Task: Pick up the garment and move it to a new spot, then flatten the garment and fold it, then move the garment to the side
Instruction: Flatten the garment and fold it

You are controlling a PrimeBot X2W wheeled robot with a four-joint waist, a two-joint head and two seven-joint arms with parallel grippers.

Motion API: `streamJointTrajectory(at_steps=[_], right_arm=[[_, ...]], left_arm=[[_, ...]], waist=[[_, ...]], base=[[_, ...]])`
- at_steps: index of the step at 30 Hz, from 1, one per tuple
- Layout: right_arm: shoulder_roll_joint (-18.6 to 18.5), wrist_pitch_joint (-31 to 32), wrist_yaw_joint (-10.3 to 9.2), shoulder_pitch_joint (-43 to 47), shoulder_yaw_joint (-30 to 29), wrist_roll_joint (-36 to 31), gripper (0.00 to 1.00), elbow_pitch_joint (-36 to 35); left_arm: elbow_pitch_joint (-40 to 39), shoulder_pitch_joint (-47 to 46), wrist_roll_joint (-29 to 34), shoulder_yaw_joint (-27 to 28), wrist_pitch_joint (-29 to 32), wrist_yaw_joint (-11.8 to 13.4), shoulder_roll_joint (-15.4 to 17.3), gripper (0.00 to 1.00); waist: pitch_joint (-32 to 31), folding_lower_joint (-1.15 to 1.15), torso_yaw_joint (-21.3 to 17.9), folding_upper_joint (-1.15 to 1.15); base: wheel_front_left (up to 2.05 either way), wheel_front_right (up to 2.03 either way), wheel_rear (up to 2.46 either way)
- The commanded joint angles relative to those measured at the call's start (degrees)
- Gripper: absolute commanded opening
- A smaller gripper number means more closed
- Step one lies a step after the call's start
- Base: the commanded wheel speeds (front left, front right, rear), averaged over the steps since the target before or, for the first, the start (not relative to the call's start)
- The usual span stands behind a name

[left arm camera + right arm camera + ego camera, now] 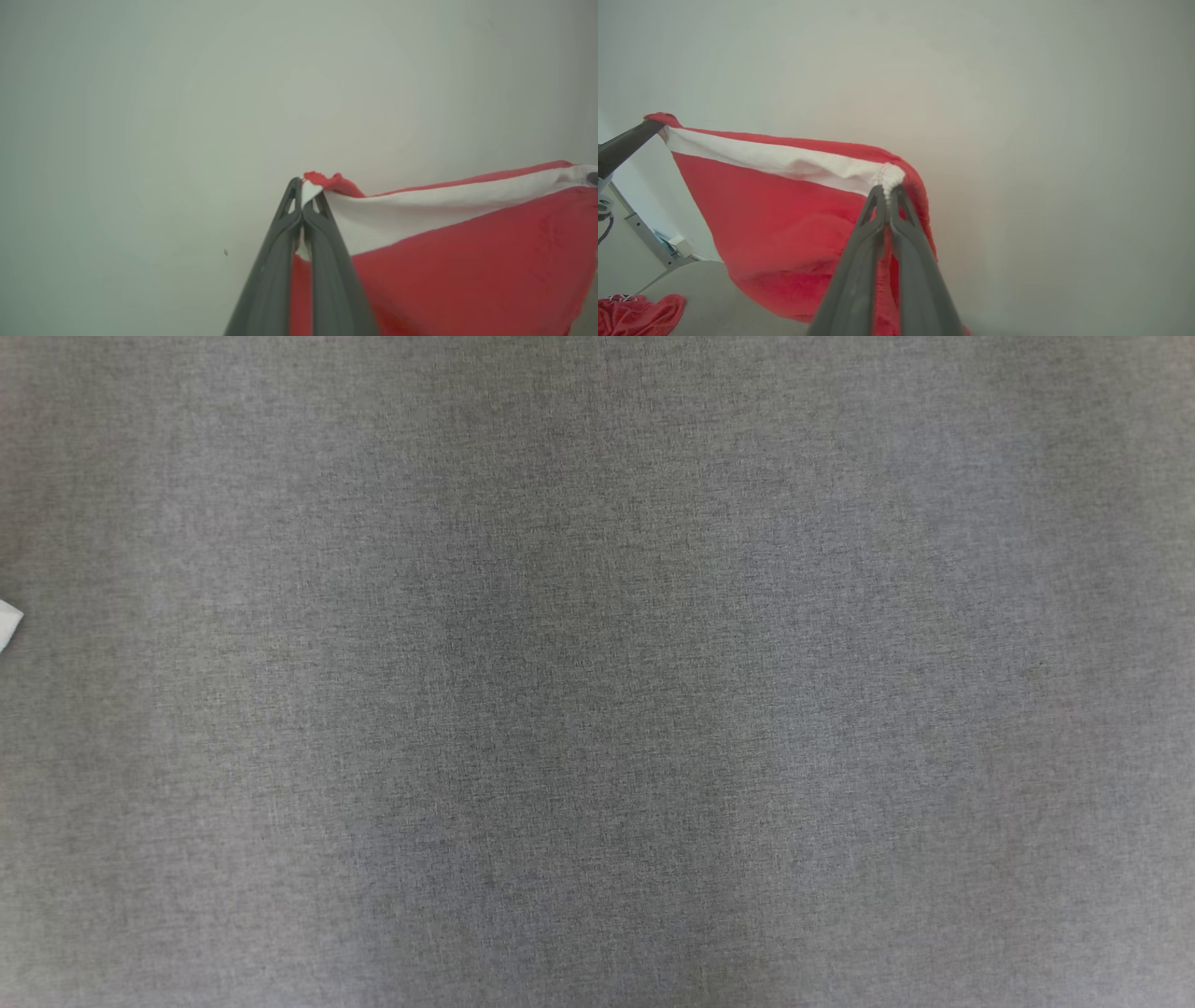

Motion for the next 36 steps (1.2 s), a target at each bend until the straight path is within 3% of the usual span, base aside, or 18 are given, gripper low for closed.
streamJointTrajectory(at_steps=[1,10,17,21,26,30,36], right_arm=[[-0.6,-0.4,0.09,-0.2,1.2,-0.2,0.00,0.0],[-4.8,-6.1,0.09,3.5,7.6,1.3,0.00,-4.2],[-8.9,-12.4,0.09,12.0,13.7,4.2,0.00,-11.6],[-11.5,-15.7,0.09,18.0,16.4,4.1,0.00,-17.6],[-13.9,-17.4,0.09,26.8,18.1,4.1,0.00,-23.1],[-14.3,-17.9,0.09,33.7,18.5,3.8,0.00,-25.7],[-13.4,-18.0,0.09,43.9,18.9,2.4,0.00,-26.7]], left_arm=[[0.1,0.1,-0.8,-0.5,-0.5,0.1,0.5,0.00],[-1.8,5.3,-3.6,-5.1,-5.9,0.1,1.1,0.00],[-6.8,17.0,-6.6,-3.7,-9.5,0.1,2.5,0.00],[-14.3,27.5,-7.6,3.0,-9.7,2.0,4.0,0.00],[-26.6,45.5,-4.1,12.6,-9.7,5.7,5.5,0.00],[-33.9,59.8,-1.5,16.3,-9.7,7.6,5.3,0.00],[-37.4,76.2,0.5,18.2,-9.7,8.4,3.7,0.00]], waist=[[0.2,0.00,0.0,-0.01],[0.0,0.00,0.0,-0.01],[-3.7,0.00,-0.1,-0.01],[-6.0,0.00,-0.3,-0.01],[-9.1,0.00,-0.1,-0.01],[-11.5,0.00,0.0,-0.01],[-14.6,0.00,-0.1,-0.01]], base=[[0.00,0.00,0.00],[0.00,0.00,0.00],[0.00,0.00,0.00],[0.00,0.00,0.00],[0.00,0.00,0.00],[0.00,0.00,0.00],[0.00,0.00,0.00]])
